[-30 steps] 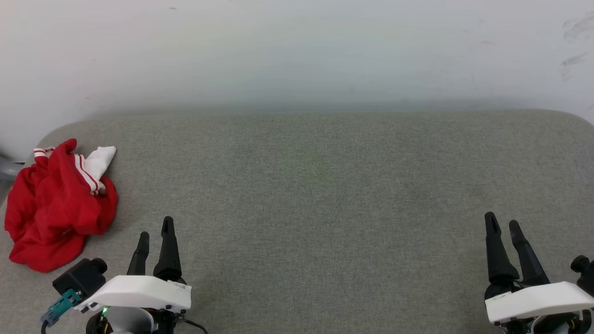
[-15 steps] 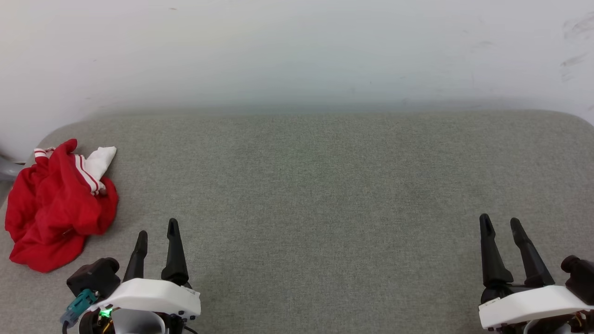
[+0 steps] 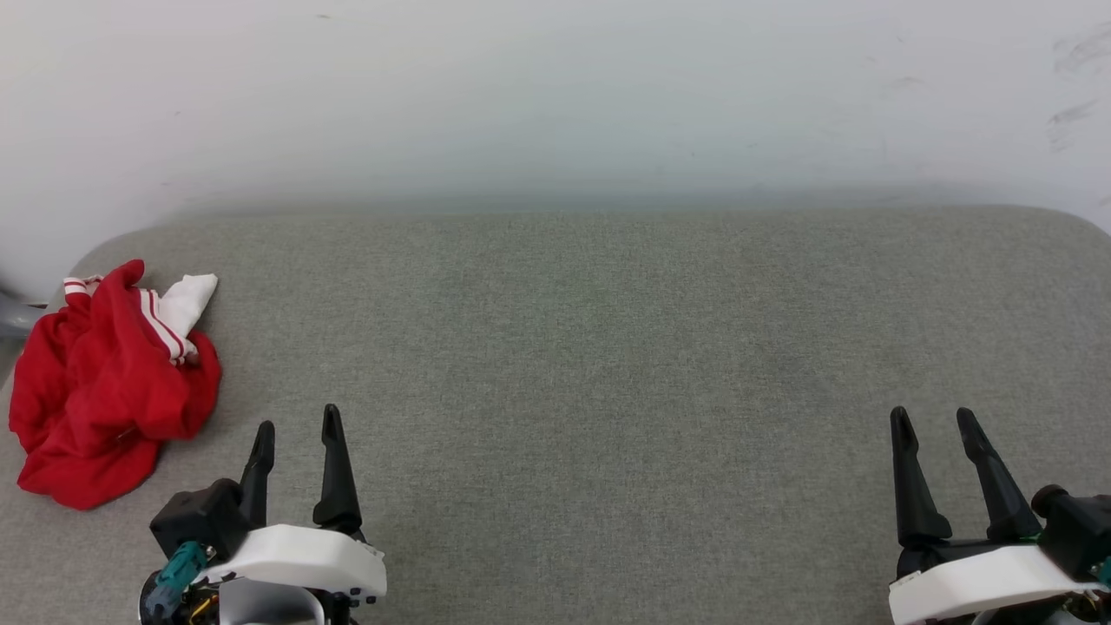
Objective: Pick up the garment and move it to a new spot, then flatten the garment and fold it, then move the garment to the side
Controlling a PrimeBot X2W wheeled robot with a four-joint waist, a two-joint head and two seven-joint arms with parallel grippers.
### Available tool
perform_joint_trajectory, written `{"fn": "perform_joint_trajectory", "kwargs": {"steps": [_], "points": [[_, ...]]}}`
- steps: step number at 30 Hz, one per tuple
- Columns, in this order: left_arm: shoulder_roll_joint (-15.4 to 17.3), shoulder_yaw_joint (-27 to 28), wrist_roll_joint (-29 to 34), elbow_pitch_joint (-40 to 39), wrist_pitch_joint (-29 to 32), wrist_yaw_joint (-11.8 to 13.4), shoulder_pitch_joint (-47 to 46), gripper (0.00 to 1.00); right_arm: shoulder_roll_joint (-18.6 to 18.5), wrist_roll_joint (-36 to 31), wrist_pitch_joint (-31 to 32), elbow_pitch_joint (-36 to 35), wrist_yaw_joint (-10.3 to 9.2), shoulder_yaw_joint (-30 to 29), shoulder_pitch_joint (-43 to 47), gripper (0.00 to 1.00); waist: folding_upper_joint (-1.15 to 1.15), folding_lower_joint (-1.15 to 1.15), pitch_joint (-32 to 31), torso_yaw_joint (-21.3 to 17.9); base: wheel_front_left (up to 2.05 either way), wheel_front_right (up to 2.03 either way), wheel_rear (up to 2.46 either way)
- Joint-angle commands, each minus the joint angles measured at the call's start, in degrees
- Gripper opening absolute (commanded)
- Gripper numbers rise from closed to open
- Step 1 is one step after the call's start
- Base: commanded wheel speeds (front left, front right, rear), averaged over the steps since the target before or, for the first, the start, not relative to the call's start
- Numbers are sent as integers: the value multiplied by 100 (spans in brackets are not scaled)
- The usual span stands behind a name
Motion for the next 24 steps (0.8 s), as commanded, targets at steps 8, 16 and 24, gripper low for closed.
{"fn": "perform_joint_trajectory", "kwargs": {"steps": [8, 16, 24], "points": [[17, -45, 463, -34, -134, 10, 63, 100, 1, -440, -135, -119, -2, -20, 84, 100, 0, 0, 0, 6, 0, 0, 0], [16, -72, 807, 23, -238, -3, 90, 100, 2, -743, -239, -177, -2, -19, 123, 100, 0, 0, 1, 12, 0, 0, 0], [17, -109, 1091, 55, -324, -13, 139, 100, 2, -853, -320, -161, -2, -34, 183, 100, 0, 0, -28, 6, 0, 0, 0]]}}
